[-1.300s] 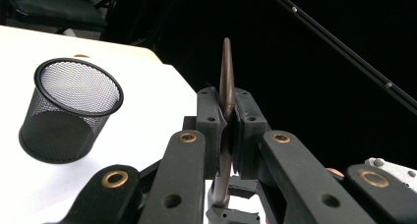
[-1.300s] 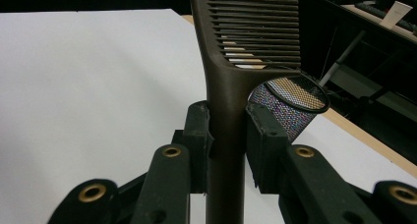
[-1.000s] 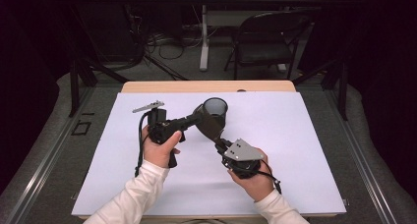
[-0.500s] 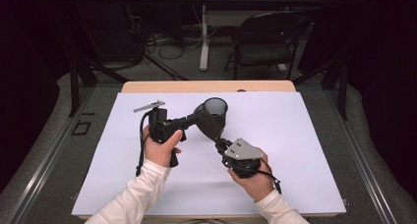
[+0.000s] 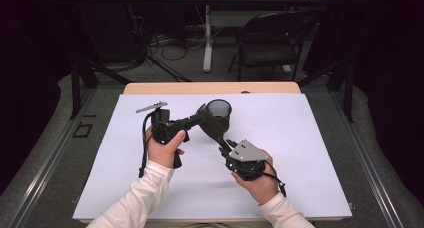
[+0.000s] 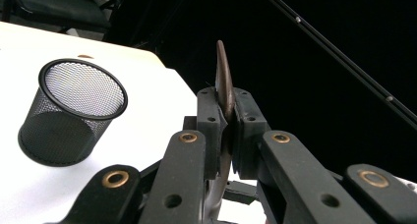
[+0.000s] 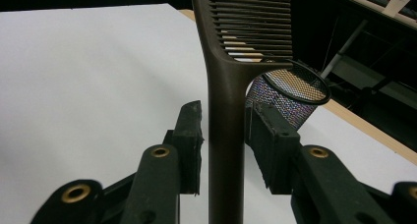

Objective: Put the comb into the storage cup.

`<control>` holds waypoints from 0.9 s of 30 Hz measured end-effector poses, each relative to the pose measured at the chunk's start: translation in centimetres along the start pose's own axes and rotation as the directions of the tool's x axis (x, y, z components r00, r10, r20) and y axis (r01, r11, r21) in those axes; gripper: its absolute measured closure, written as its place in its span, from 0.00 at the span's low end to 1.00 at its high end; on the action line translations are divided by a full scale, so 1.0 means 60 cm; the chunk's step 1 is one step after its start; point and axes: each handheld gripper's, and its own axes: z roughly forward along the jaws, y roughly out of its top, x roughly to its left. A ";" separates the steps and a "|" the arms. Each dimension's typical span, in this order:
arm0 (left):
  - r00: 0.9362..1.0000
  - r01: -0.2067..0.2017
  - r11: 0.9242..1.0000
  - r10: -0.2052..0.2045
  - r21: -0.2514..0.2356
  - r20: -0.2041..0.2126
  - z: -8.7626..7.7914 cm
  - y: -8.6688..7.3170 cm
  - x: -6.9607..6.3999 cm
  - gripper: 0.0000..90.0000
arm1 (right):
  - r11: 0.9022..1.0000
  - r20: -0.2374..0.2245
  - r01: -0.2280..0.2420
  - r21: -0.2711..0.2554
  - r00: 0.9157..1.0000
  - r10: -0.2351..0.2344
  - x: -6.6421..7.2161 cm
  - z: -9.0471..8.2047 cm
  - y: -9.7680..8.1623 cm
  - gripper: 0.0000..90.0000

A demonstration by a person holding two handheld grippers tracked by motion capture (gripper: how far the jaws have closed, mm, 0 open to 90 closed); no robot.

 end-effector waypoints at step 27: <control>0.995 -0.045 0.998 0.040 -0.049 -0.088 -0.016 0.029 0.018 0.94 | 1.000 0.005 -0.018 -0.012 1.000 0.018 -0.005 0.002 -0.001 0.53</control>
